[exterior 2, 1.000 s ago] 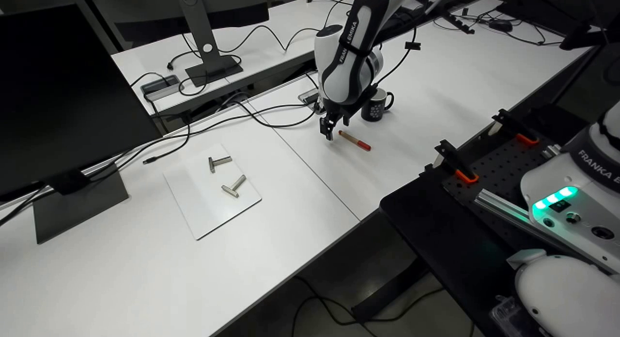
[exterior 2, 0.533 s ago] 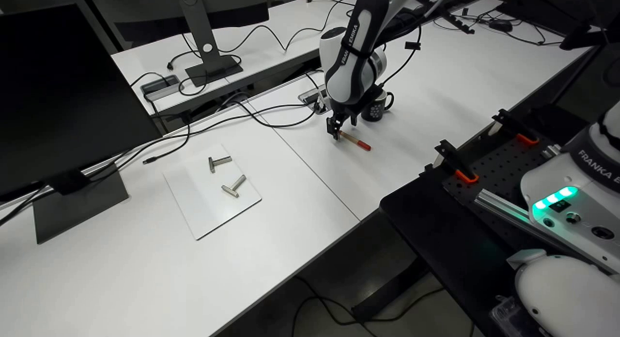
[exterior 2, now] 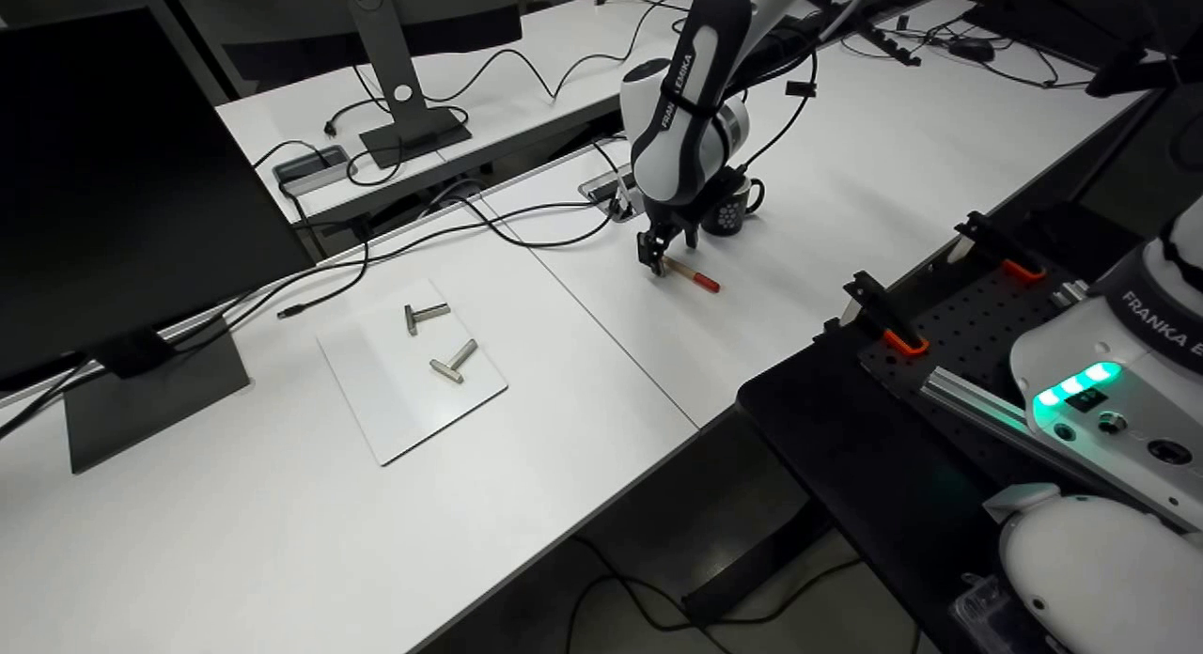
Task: Put the marker into the black cup.
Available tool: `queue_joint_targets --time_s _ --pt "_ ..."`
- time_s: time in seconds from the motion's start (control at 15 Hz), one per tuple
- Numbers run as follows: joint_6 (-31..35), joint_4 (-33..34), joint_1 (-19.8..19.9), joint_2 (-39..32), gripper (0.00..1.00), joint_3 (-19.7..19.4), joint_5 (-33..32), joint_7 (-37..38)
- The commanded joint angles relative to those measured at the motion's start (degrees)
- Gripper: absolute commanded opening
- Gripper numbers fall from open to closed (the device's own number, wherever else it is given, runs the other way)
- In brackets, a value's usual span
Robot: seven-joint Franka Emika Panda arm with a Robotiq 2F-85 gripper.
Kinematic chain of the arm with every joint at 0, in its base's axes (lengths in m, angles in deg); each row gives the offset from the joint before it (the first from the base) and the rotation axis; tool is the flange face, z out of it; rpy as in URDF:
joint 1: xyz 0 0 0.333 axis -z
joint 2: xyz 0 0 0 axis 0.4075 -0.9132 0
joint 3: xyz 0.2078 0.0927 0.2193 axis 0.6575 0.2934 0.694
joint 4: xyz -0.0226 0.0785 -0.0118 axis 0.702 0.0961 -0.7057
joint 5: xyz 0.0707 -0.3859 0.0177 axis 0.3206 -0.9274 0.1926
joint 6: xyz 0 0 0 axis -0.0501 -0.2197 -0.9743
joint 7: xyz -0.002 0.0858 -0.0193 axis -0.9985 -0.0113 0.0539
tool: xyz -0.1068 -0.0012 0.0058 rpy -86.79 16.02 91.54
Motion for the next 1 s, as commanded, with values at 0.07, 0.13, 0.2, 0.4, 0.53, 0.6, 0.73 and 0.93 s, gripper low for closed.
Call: queue_joint_targets --time_s 0.07,0.13,0.2,0.4,0.53,0.6,0.73,0.93 --pt "-1.8 2.6 -0.4 -1.8 0.65 -0.3 1.8 -0.3" --pt "-2.0 2.8 -0.6 -1.9 0.58 -0.4 1.8 -0.2" --pt "-2.3 2.9 -0.6 -1.9 0.51 -0.5 1.8 -0.1" --pt "-3.0 3.5 -0.6 -1.9 0.27 -0.4 1.9 0.0" --pt "-3.4 3.7 -0.6 -1.9 0.14 -0.4 1.9 0.1" --pt "-3.5 3.8 -0.6 -1.9 0.05 -0.5 1.9 0.2" --pt "-3.8 4.0 -0.6 -2.0 0.0 -0.5 1.9 0.2" --pt "-3.8 4.0 -0.7 -2.1 0.0 -0.6 2.0 0.7"
